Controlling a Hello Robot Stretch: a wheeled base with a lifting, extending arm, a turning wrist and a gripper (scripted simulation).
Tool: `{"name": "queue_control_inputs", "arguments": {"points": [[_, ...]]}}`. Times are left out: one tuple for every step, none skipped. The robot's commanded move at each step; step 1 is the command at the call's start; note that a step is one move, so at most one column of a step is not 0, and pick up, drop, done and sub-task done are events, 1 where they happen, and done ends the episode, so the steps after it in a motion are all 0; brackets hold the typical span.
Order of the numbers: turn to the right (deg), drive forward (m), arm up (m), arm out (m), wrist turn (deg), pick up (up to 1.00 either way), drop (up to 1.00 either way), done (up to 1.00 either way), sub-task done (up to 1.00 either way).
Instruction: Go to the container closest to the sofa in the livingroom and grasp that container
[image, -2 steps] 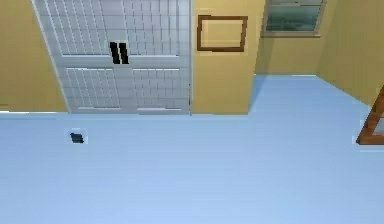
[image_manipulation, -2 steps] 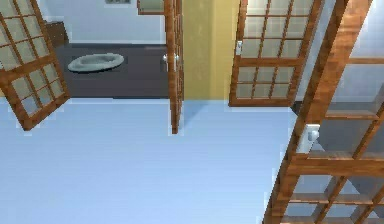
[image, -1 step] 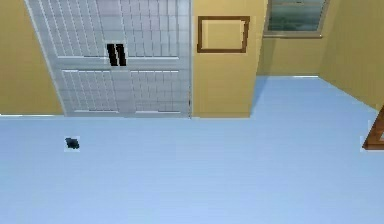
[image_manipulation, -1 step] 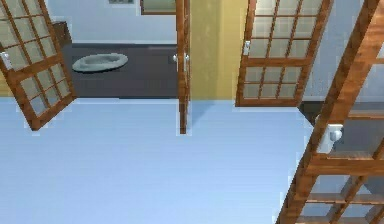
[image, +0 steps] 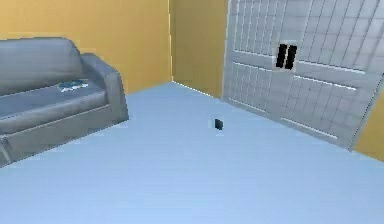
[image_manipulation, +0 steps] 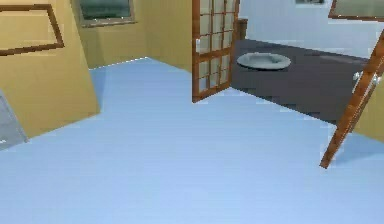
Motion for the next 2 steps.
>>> {"name": "queue_control_inputs", "arguments": {"points": [[-42.0, 0.00, 0.00, 0.00, 0.0, 0.00, 0.00, 0.00, 0.00], [0.0, 1.00, 0.00, 0.00, 0.0, 0.00, 0.00, 0.00, 0.00]]}}
